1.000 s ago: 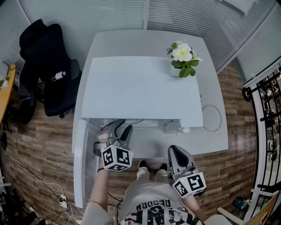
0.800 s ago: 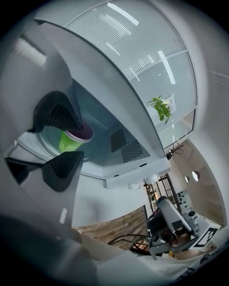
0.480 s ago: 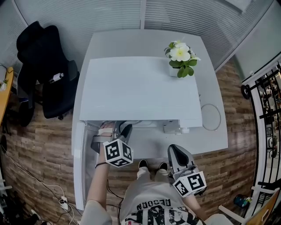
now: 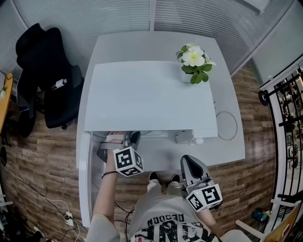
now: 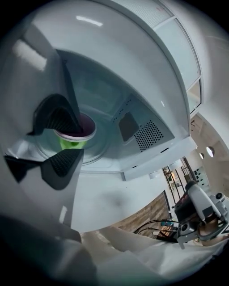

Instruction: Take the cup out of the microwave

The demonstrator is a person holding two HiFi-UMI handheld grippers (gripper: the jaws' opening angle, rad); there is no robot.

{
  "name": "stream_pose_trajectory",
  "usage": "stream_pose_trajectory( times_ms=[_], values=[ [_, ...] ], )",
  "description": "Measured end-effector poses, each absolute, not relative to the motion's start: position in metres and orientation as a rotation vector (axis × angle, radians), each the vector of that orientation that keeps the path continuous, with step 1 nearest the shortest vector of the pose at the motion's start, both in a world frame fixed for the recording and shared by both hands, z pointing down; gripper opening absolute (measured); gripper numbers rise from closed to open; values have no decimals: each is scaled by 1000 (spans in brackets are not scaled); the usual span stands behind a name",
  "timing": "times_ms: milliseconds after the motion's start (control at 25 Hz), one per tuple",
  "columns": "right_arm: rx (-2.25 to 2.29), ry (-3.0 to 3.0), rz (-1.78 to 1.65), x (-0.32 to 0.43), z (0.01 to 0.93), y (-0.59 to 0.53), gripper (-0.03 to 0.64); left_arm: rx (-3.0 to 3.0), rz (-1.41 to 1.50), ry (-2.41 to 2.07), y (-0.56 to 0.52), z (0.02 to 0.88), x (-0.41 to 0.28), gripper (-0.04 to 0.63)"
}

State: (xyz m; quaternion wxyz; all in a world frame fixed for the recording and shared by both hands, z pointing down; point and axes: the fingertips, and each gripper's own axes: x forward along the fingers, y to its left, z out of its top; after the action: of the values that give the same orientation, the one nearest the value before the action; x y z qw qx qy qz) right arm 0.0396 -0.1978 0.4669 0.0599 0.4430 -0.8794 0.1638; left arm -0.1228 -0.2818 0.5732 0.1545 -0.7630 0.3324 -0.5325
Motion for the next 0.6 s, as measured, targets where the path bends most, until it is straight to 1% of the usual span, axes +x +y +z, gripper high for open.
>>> stream_pose_trajectory(
  times_ms=[240, 600],
  values=[
    [1348, -2656, 495, 41, 467, -199, 25, -2159, -1534, 931, -282, 576, -123, 43],
    [1337, -2656, 501, 38, 468, -197, 25, -2191, -1541, 890, -278, 575, -122, 40]
  ],
)
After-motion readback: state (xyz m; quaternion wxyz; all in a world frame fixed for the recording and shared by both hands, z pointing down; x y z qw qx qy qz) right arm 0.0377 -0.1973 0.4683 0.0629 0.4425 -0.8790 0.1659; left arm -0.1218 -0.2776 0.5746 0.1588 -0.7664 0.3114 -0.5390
